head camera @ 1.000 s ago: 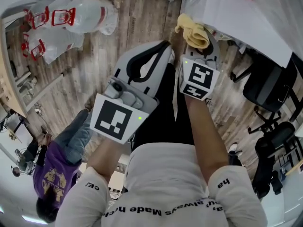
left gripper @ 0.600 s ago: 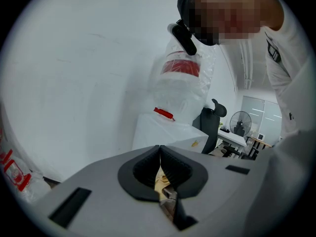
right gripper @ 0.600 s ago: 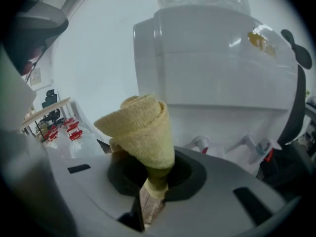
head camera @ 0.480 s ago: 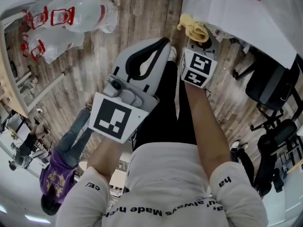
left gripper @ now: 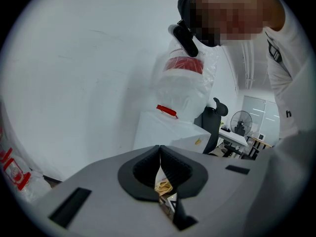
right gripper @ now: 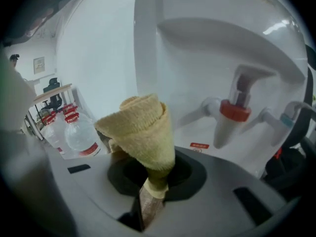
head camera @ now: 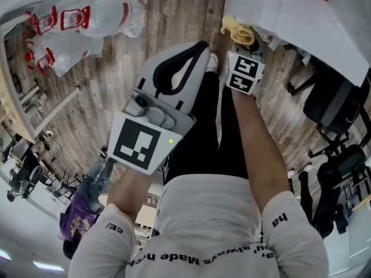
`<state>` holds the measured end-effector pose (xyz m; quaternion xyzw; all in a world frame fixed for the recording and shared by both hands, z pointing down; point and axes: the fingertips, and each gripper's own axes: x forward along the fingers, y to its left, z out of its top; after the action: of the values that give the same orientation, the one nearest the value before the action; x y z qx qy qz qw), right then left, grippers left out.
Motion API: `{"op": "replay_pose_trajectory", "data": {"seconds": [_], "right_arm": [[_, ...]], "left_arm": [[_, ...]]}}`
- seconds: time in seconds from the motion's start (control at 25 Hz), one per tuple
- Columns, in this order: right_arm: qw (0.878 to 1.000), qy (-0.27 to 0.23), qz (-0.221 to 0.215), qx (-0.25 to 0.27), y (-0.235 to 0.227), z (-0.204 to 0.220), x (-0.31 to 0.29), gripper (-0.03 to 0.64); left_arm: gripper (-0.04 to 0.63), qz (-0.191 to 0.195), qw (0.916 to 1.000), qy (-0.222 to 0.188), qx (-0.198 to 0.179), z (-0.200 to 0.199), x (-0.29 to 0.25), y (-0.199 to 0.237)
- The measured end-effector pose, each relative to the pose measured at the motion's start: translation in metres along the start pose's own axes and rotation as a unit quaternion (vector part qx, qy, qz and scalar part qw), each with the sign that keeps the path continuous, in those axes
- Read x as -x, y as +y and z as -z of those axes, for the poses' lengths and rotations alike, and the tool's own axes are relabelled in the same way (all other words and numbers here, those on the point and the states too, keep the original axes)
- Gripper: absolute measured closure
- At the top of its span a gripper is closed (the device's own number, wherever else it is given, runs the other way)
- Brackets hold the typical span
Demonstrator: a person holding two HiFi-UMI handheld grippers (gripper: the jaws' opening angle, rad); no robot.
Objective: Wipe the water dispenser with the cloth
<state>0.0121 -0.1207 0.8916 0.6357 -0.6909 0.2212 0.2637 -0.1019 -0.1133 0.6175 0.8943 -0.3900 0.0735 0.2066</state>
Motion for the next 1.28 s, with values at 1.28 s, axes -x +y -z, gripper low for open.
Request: {"op": "replay_pose_trajectory", "data": {"seconds": [1.28], "right_arm": [[0.991,0.037,-0.095,0.081,-0.018,0.025,0.080,0.551]], "left_arm": [[0.575,-0.017,0.9999,0.001,0.000,-0.003,0.041,-0.014]]}}
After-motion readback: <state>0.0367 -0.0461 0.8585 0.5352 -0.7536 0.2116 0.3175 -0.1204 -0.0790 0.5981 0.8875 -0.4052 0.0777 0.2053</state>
